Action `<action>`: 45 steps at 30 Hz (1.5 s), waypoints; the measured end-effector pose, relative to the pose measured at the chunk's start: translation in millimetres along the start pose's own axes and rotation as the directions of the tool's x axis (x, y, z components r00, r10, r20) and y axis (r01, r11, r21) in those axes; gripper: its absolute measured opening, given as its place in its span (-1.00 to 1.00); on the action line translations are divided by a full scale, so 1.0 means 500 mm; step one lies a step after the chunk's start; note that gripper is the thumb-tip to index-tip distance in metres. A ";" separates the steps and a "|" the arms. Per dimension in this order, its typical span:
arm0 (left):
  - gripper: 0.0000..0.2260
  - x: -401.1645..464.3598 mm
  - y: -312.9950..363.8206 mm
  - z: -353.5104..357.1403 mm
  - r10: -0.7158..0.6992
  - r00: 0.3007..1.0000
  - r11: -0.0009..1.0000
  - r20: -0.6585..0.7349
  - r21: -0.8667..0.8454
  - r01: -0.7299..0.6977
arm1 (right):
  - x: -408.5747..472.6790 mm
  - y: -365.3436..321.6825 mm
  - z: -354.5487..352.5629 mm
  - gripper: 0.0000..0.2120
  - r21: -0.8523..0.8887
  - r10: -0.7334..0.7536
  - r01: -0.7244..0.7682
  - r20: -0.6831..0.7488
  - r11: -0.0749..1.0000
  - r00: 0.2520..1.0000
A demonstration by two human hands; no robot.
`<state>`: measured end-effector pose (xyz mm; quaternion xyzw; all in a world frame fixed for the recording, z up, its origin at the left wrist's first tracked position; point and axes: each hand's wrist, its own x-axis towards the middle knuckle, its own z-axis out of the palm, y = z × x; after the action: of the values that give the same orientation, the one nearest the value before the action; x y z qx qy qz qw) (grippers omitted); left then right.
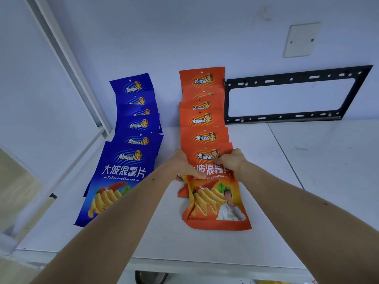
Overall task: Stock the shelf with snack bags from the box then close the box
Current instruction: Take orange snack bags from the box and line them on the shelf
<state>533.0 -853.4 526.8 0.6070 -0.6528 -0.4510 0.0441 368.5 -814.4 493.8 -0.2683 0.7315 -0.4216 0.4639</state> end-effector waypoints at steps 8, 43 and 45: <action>-0.10 0.046 0.031 -0.022 0.039 0.998 0.999 -0.055 -0.023 -0.040 | 0.050 -0.042 -0.001 -0.37 -0.046 -0.055 0.054 -0.025 0.998 0.998; -0.23 -0.155 0.246 0.140 0.488 0.868 0.600 -0.090 0.757 -0.258 | -0.171 0.059 -0.402 -0.63 -0.941 -0.453 0.171 0.021 0.292 0.891; -0.24 -0.166 0.266 0.185 0.508 0.861 0.565 -0.029 0.765 -0.307 | -0.194 0.081 -0.443 -0.64 -0.946 -0.458 0.142 -0.008 0.292 0.889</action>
<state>398.4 -753.8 598.6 0.4536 -0.8898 -0.0458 -0.0206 209.3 -636.6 550.0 -0.5536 0.8308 -0.0467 0.0335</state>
